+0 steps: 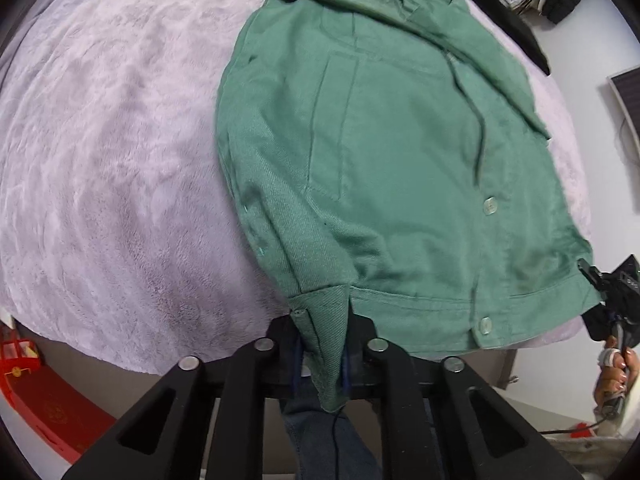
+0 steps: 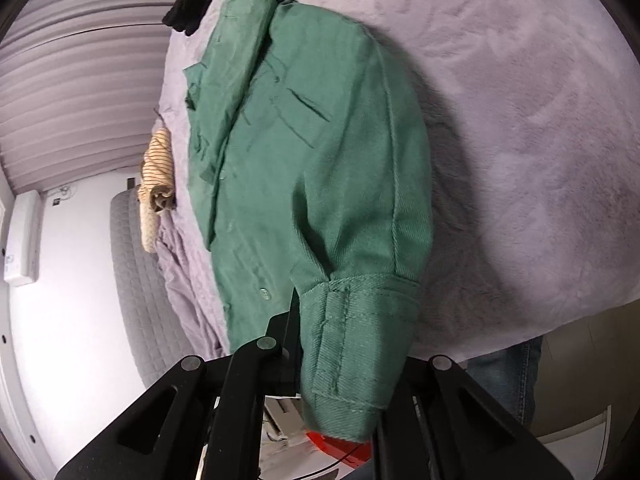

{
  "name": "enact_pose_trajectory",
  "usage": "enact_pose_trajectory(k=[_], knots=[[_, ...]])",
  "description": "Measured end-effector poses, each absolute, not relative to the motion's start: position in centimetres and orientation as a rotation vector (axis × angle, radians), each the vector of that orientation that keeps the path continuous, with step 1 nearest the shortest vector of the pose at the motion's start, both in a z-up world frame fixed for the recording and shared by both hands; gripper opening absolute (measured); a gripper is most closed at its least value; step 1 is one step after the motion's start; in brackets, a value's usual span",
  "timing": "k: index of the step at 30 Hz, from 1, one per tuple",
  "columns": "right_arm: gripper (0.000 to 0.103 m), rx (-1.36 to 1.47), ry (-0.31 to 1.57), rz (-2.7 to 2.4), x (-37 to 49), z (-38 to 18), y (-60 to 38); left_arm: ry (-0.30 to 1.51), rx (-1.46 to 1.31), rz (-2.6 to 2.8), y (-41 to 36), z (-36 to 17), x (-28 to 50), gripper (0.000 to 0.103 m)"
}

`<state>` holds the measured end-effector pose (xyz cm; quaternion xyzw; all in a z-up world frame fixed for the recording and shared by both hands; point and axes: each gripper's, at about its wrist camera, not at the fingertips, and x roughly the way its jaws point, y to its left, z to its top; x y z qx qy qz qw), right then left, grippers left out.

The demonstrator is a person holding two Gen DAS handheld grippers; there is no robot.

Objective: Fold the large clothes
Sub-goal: 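Close both grippers on the jacket hem, then lift the hem with both grippers and fold it over toward the collar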

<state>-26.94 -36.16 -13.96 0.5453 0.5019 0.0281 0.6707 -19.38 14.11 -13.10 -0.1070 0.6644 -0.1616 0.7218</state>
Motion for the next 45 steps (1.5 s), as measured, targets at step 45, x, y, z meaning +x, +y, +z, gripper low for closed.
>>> enact_pose_trajectory(k=[45], knots=[[0.017, 1.166, 1.132, -0.011, 11.5, -11.6, -44.1, 1.227, -0.108, -0.062, 8.8, -8.3, 21.3, 0.051]])
